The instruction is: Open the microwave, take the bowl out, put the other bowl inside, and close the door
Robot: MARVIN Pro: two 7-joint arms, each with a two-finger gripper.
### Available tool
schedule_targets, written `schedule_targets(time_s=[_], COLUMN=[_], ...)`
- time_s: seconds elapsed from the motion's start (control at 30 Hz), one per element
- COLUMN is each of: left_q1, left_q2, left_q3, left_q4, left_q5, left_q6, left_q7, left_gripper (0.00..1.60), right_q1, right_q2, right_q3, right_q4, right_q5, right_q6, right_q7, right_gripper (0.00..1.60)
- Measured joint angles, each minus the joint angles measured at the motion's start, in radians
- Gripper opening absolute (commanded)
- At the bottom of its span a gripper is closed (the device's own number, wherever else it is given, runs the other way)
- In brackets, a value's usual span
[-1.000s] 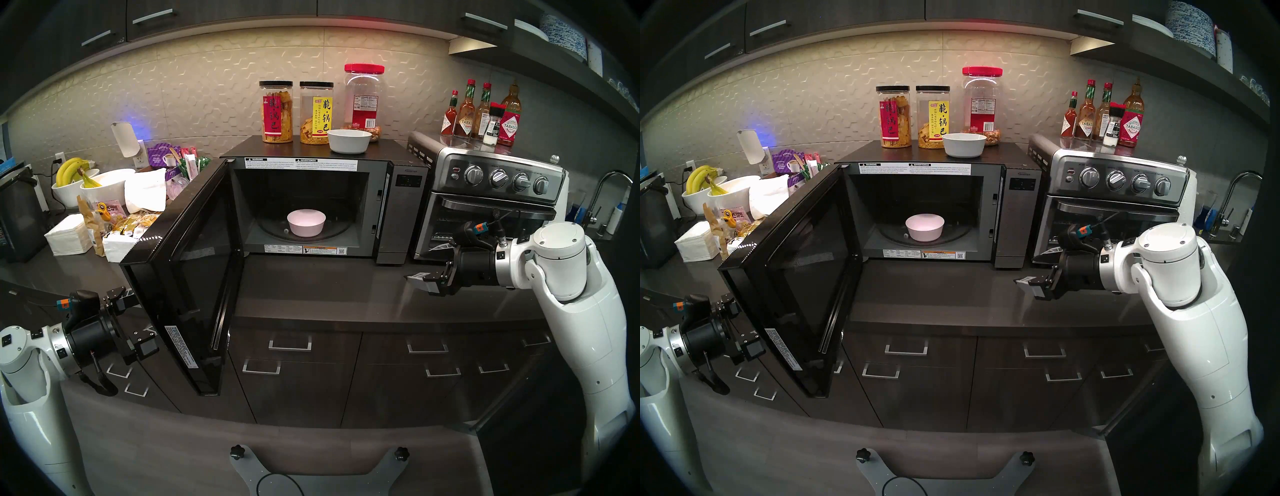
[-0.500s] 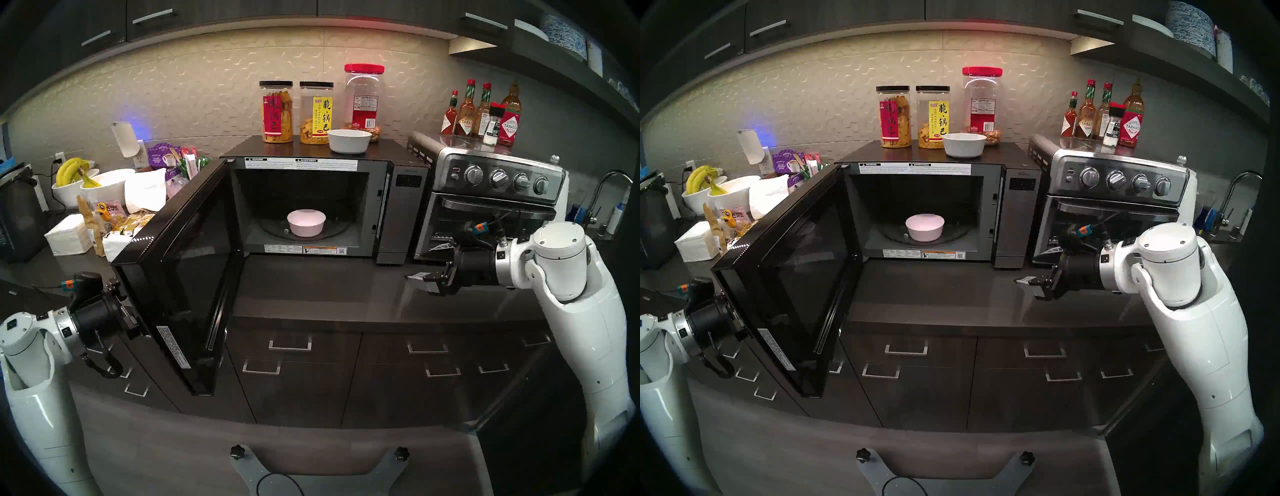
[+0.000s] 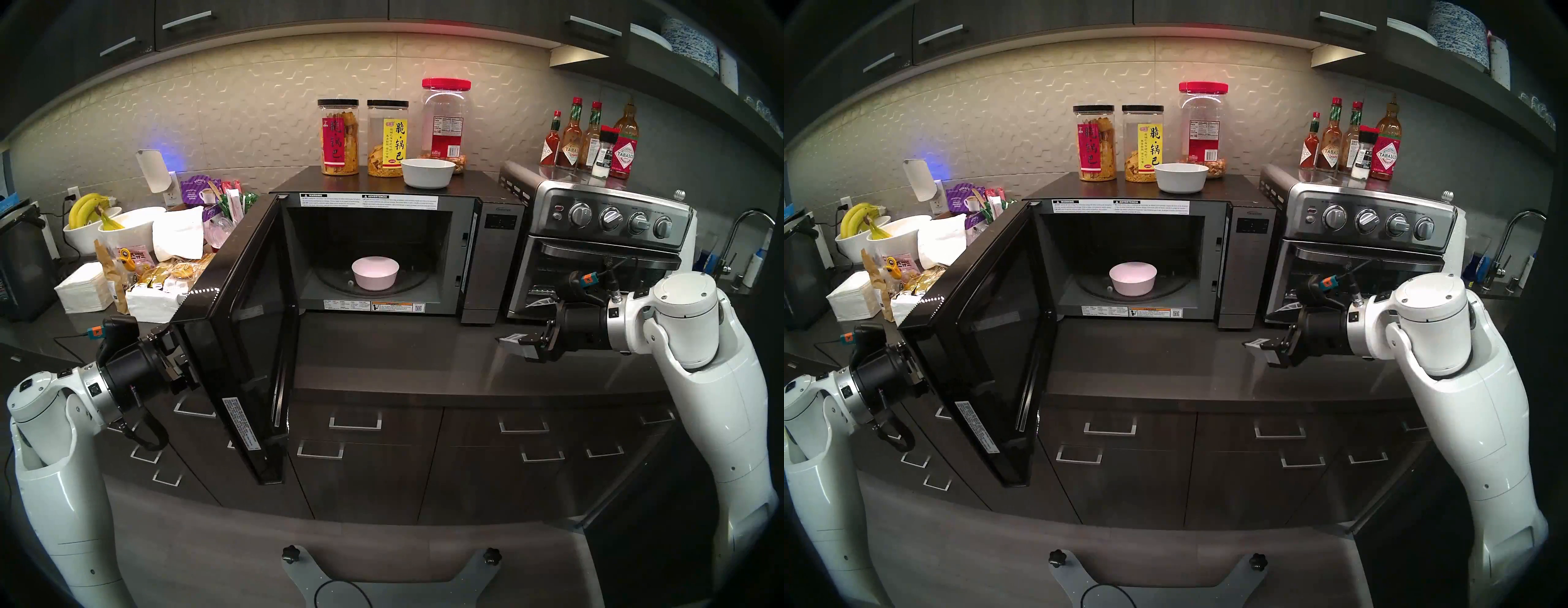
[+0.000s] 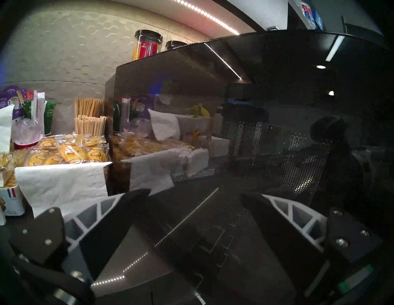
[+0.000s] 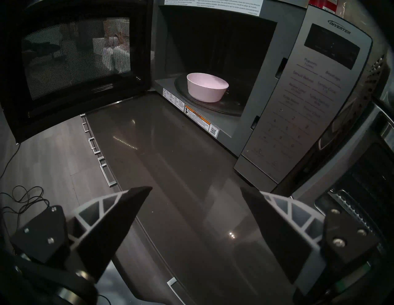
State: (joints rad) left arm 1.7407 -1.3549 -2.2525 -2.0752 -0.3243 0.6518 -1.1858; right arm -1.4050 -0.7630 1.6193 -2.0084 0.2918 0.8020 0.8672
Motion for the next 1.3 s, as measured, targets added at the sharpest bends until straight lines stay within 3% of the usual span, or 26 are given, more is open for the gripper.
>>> schedule_targets(time_s=[0.3,0.6,0.9,1.03,1.3], left_q1=[-0.026,-0.077,-0.164,-0.217,-0.3], left_q2=[-0.016,-0.028,-0.036,-0.042,-0.052], left_q3=[0.123,0.276,0.416,0.484,0.566], left_q4=[0.001,0.005,0.036,0.078,0.141], left_q5=[-0.009,0.032,0.12,0.161,0.198], left_q6=[0.019,0.042,0.082,0.094,0.098], left_q7=[0.027,0.068,0.189,0.284,0.396], left_gripper=[1.6,1.6,1.6,1.6,1.6], right_q1=[0.0,0.0,0.0,0.0,0.0], right_q2=[0.001,0.002,0.002,0.003,0.003], right_q3=[0.0,0.0,0.0,0.0,0.0], right_q4=[0.0,0.0,0.0,0.0,0.0], right_q5=[0.001,0.002,0.003,0.003,0.004], right_q6=[0.0,0.0,0.0,-0.001,-0.001], right_q7=[-0.001,-0.002,-0.003,-0.003,-0.004], right_gripper=[1.6,1.6,1.6,1.6,1.6])
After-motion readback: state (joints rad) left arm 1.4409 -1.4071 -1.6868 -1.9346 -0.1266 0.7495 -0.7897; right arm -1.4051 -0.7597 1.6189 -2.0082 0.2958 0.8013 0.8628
